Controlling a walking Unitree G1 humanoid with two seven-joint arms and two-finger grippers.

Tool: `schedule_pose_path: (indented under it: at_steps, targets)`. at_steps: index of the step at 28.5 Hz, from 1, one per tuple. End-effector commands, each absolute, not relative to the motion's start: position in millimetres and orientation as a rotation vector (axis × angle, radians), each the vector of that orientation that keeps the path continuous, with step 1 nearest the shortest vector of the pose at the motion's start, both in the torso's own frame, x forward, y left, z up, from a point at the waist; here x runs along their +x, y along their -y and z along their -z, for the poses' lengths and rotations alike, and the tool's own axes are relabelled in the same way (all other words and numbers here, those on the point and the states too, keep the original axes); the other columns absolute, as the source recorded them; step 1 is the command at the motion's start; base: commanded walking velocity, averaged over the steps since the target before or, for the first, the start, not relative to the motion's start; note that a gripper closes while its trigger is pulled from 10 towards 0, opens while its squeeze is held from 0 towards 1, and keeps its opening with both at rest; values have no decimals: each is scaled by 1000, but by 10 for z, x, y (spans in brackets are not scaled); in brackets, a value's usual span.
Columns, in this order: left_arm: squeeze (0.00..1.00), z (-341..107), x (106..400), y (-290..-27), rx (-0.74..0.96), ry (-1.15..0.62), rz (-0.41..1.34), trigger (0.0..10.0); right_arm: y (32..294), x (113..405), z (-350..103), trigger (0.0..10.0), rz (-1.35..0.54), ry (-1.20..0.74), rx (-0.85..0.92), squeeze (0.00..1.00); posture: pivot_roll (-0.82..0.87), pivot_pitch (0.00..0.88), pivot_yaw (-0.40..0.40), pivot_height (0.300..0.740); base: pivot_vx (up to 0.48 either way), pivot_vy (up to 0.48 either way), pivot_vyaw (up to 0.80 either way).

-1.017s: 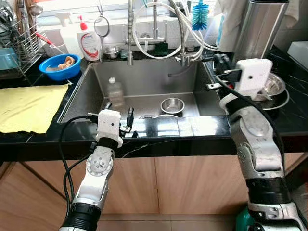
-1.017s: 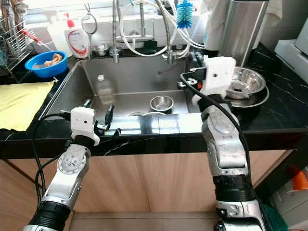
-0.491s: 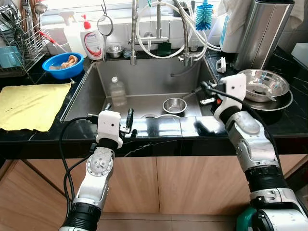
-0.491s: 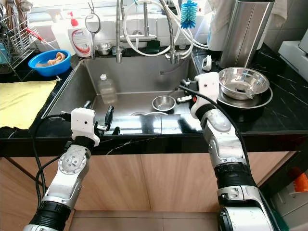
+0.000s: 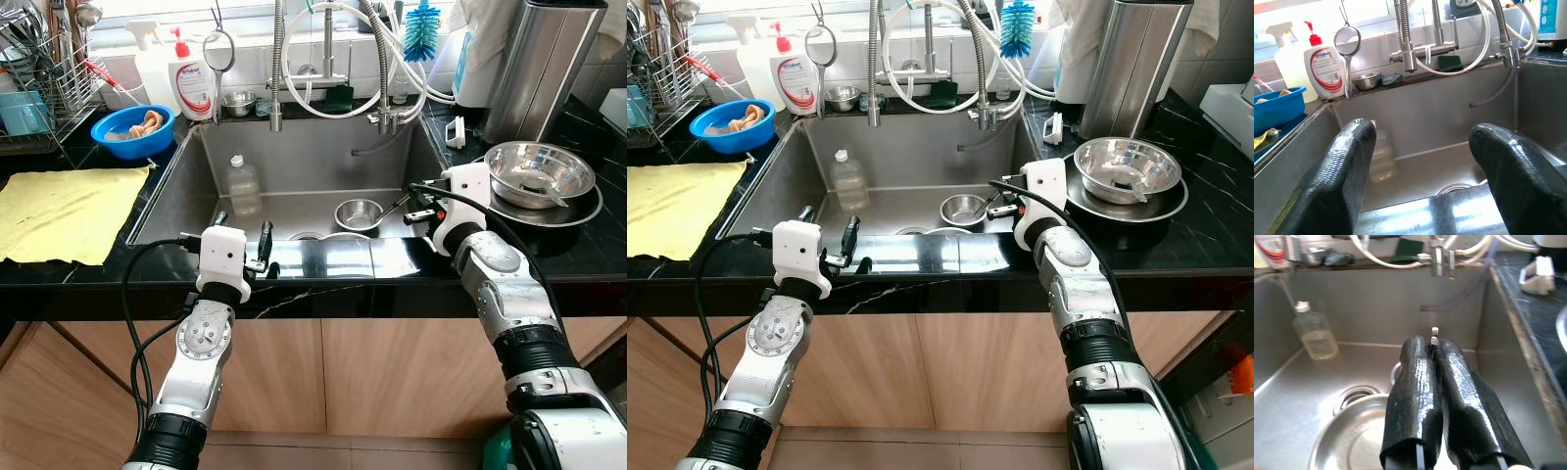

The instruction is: Kitchen organization

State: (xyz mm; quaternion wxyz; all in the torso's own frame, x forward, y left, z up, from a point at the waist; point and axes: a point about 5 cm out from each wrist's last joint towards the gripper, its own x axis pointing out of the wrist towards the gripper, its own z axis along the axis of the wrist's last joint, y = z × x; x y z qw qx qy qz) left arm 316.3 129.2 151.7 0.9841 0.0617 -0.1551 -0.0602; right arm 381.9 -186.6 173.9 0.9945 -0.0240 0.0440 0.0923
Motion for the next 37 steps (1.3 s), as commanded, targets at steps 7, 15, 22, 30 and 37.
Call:
schedule_pose_path:
  at_steps: [7, 15, 22, 30, 37]
  targets:
    - [0, -1555, 3152, -1343, 133, 326, 100, 10000, 1860, 3851, -1812, 10000, -175, -51, -46, 314, -107, 0, 74, 740, 0, 0, 0]
    - [0, -1570, 3159, -1352, 139, 327, 100, 10000, 1849, 3847, -1838, 10000, -162, -14, -52, 1000, -99, 0, 83, 740, 0, 0, 0]
    - [0, -1576, 3164, -1360, 141, 327, 101, 10000, 1817, 3841, -1871, 10000, -153, 12, -64, 604, -94, 0, 88, 740, 0, 0, 0]
    - [0, -1577, 3166, -1364, 142, 326, 103, 10000, 1827, 3793, -2120, 10000, -87, 179, -124, 0, -100, 0, 93, 740, 0, 0, 0]
    - [0, -1587, 3171, -1356, 141, 329, 105, 10000, 1884, 3658, -2379, 10000, -6, 319, -180, 0, -109, 0, 95, 740, 0, 0, 0]
